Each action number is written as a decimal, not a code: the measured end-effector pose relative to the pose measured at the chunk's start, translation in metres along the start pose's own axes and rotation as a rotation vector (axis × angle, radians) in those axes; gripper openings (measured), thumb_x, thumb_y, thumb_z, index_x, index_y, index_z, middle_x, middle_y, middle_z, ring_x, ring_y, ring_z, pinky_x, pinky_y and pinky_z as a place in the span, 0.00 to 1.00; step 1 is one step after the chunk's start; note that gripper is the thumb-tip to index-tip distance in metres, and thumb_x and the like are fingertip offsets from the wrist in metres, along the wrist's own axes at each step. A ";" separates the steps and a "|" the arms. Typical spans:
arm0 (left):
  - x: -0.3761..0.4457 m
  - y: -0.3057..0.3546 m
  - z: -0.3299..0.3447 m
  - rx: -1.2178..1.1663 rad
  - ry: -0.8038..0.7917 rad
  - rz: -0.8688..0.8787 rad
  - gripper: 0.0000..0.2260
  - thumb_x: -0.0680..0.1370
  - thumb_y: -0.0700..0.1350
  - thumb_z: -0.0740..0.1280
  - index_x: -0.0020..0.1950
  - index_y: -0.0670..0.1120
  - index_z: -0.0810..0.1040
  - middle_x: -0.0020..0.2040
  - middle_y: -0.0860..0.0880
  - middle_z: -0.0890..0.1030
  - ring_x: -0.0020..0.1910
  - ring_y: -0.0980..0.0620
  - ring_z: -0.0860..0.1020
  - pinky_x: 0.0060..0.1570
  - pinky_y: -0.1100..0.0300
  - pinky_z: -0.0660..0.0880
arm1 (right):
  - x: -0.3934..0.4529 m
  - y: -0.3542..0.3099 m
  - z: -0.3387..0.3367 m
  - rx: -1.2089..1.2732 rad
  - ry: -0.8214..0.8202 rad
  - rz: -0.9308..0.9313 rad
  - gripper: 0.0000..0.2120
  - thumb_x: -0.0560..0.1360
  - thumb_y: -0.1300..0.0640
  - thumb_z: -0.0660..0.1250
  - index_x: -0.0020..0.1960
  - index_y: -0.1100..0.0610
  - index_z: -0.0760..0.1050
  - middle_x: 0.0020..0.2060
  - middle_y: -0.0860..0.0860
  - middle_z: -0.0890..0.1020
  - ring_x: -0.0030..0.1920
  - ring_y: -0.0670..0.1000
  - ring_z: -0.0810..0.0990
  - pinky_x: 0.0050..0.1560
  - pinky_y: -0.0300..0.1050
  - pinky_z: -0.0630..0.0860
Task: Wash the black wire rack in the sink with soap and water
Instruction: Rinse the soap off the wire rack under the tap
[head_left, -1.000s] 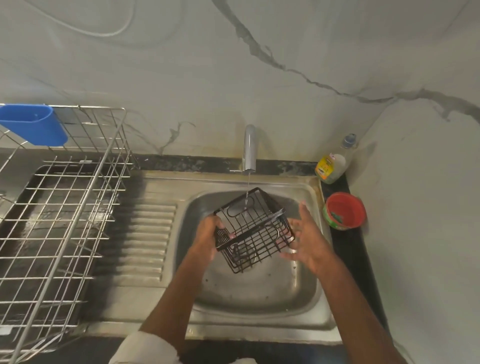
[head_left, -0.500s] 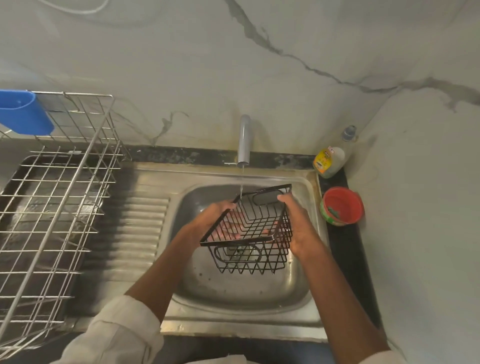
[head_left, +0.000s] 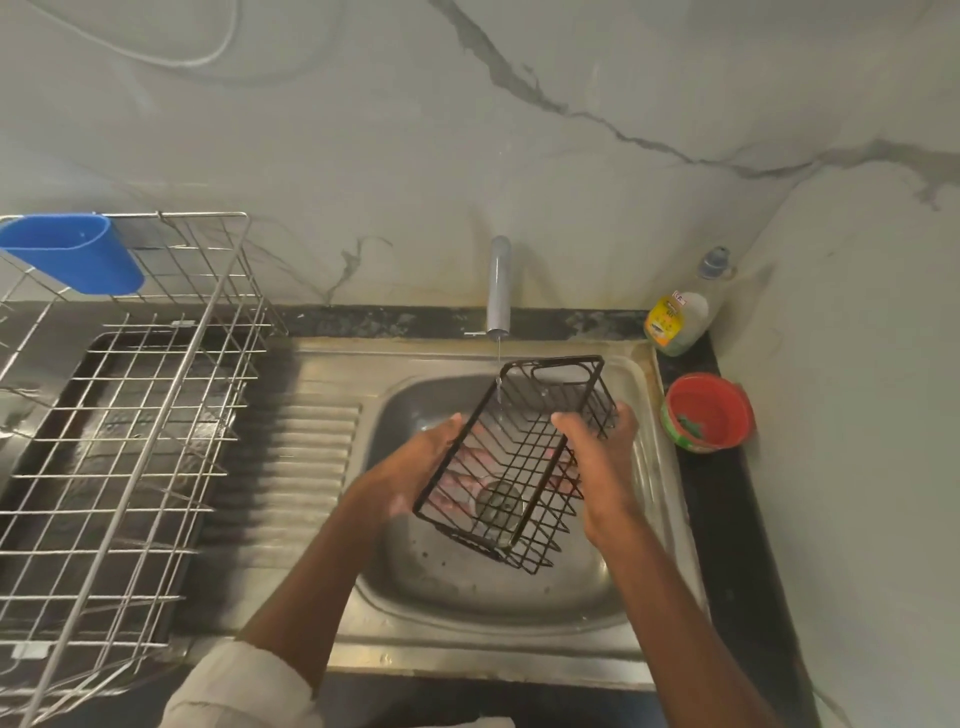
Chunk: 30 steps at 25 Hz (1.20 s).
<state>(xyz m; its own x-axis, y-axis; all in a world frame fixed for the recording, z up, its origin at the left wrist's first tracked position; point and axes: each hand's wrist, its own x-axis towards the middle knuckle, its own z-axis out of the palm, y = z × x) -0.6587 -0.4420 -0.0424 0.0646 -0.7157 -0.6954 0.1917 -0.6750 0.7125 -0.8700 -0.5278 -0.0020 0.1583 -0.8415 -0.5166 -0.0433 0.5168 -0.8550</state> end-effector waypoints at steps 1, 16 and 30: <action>0.000 -0.002 0.000 0.028 -0.016 -0.016 0.29 0.85 0.70 0.48 0.75 0.58 0.75 0.66 0.47 0.85 0.64 0.42 0.84 0.63 0.38 0.81 | -0.004 0.000 -0.003 -0.006 -0.009 -0.067 0.47 0.74 0.55 0.76 0.81 0.40 0.50 0.74 0.50 0.68 0.62 0.47 0.74 0.44 0.38 0.79; 0.065 0.048 0.044 -0.103 -0.063 0.113 0.47 0.75 0.80 0.35 0.78 0.57 0.74 0.78 0.46 0.75 0.81 0.42 0.67 0.83 0.35 0.51 | -0.019 0.012 -0.029 -0.224 -0.046 -0.583 0.56 0.62 0.70 0.83 0.71 0.35 0.54 0.67 0.27 0.65 0.69 0.29 0.64 0.67 0.23 0.60; 0.114 0.034 0.035 -0.408 0.144 -0.018 0.23 0.85 0.54 0.59 0.71 0.41 0.79 0.70 0.33 0.80 0.63 0.38 0.82 0.62 0.44 0.83 | -0.001 0.028 -0.037 -0.304 -0.050 -0.562 0.57 0.63 0.65 0.82 0.75 0.32 0.52 0.73 0.37 0.65 0.77 0.48 0.65 0.77 0.48 0.64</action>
<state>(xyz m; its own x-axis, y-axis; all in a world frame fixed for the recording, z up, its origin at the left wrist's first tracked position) -0.6796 -0.5526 -0.0945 0.1881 -0.6523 -0.7342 0.5641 -0.5402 0.6245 -0.9081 -0.5183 -0.0266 0.2840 -0.9588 0.0103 -0.2174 -0.0749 -0.9732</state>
